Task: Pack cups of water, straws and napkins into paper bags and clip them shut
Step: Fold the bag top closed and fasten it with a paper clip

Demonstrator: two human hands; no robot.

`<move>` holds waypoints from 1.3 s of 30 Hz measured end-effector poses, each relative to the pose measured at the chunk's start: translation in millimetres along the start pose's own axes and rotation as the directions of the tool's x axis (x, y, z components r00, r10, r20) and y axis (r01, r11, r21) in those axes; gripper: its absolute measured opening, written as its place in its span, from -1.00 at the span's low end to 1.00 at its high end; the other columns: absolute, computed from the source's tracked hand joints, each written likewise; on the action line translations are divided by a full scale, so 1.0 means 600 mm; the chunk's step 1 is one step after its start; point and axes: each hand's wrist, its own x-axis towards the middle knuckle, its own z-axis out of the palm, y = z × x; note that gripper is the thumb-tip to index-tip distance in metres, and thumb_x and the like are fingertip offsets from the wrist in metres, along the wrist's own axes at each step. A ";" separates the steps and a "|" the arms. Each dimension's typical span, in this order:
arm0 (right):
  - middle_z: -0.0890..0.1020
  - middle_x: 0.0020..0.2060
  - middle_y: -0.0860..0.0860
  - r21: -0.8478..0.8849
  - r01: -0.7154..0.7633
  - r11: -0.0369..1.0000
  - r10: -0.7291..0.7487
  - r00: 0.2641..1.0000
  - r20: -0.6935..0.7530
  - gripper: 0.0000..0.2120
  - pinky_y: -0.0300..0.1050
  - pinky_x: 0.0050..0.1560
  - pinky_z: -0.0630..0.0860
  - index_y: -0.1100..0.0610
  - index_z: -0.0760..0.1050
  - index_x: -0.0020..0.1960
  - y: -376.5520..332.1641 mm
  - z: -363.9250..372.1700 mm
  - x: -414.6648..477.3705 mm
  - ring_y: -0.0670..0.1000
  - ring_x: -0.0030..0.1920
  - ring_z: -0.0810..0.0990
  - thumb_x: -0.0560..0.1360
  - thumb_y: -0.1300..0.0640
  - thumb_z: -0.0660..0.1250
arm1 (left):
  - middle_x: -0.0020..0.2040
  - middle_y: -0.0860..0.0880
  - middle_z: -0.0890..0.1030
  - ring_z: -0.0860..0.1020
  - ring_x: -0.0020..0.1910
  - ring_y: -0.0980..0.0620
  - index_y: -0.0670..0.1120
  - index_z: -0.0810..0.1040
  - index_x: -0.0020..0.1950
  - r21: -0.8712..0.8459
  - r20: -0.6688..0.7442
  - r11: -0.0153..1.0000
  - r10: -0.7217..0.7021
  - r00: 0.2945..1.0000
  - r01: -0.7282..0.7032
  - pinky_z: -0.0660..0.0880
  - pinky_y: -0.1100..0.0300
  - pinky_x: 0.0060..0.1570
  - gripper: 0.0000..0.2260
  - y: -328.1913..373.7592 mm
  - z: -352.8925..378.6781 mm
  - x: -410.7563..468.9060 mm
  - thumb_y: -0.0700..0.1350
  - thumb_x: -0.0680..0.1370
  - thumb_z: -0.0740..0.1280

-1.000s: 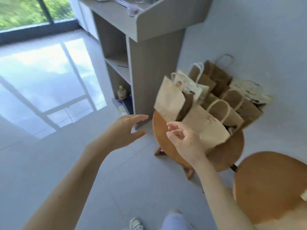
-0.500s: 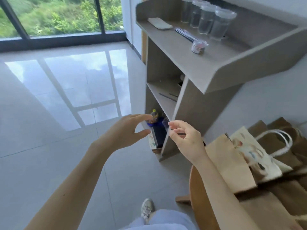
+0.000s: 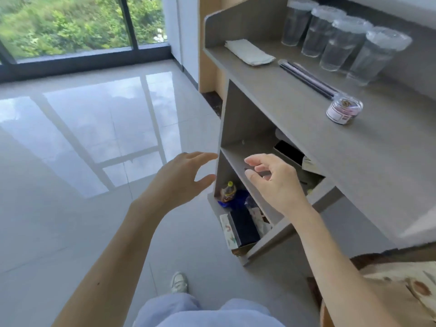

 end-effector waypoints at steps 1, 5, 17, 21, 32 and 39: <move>0.52 0.06 -0.15 -0.032 0.002 0.999 -0.003 0.999 -0.033 -0.76 -0.52 -0.10 0.35 0.03 0.51 0.18 -0.006 -0.001 0.027 -0.19 0.02 0.46 0.52 0.11 0.31 | 0.39 0.11 0.39 0.35 0.34 0.05 0.12 0.28 0.43 0.025 -0.001 0.999 0.036 0.999 -0.036 0.34 0.15 0.26 -0.58 -0.013 -0.012 0.032 0.06 0.57 0.21; 0.55 0.02 -0.13 -0.144 -0.042 0.989 0.010 0.977 -0.212 -0.79 -0.36 -0.02 0.38 0.04 0.55 0.13 -0.022 -0.028 0.118 -0.21 -0.04 0.45 0.50 0.13 0.31 | 0.37 0.13 0.40 0.33 0.32 0.08 0.12 0.28 0.43 0.125 0.012 0.964 0.236 0.972 -0.235 0.36 0.18 0.16 -0.60 -0.041 -0.059 0.170 0.07 0.59 0.18; 0.62 -0.12 -0.03 -0.204 -0.386 0.900 0.128 0.681 -0.721 -0.81 -0.03 -0.10 0.52 0.08 0.59 0.01 0.063 -0.160 0.224 0.02 -0.13 0.57 0.40 0.22 0.39 | 0.33 0.08 0.45 0.36 0.30 0.01 0.10 0.35 0.40 0.063 0.116 0.729 0.673 0.730 -0.682 0.40 0.05 0.15 -0.60 0.087 -0.028 0.487 0.09 0.56 0.22; 0.60 -0.14 -0.05 -0.193 -0.557 0.808 0.255 0.625 -0.738 -0.85 -0.05 -0.12 0.47 -0.01 0.58 -0.04 0.096 -0.194 0.236 0.03 -0.12 0.54 0.40 0.15 0.38 | 0.34 0.07 0.44 0.34 0.32 -0.01 0.10 0.32 0.42 0.055 0.165 0.667 0.728 0.666 -0.743 0.37 0.05 0.19 -0.58 0.132 -0.008 0.546 0.09 0.56 0.22; 0.62 -0.08 -0.05 -0.137 -0.825 0.548 0.593 0.499 -0.633 -0.84 -0.08 -0.01 0.46 0.02 0.61 0.02 0.118 -0.222 0.280 0.03 0.05 0.48 0.46 0.04 0.35 | 0.36 0.16 0.38 0.30 0.33 0.05 0.15 0.25 0.44 -0.008 0.305 0.497 0.828 0.471 -0.868 0.32 0.17 0.15 -0.57 0.183 0.031 0.629 0.12 0.57 0.19; 0.64 -0.11 -0.01 -0.151 -0.892 0.425 0.714 0.433 -0.549 -0.90 -0.07 -0.06 0.53 0.01 0.62 -0.07 0.110 -0.235 0.303 0.07 -0.01 0.55 0.45 0.10 0.34 | 0.36 0.19 0.36 0.29 0.34 0.07 0.16 0.23 0.44 -0.048 0.318 0.460 0.849 0.423 -0.887 0.30 0.18 0.16 -0.57 0.179 0.038 0.654 0.12 0.57 0.17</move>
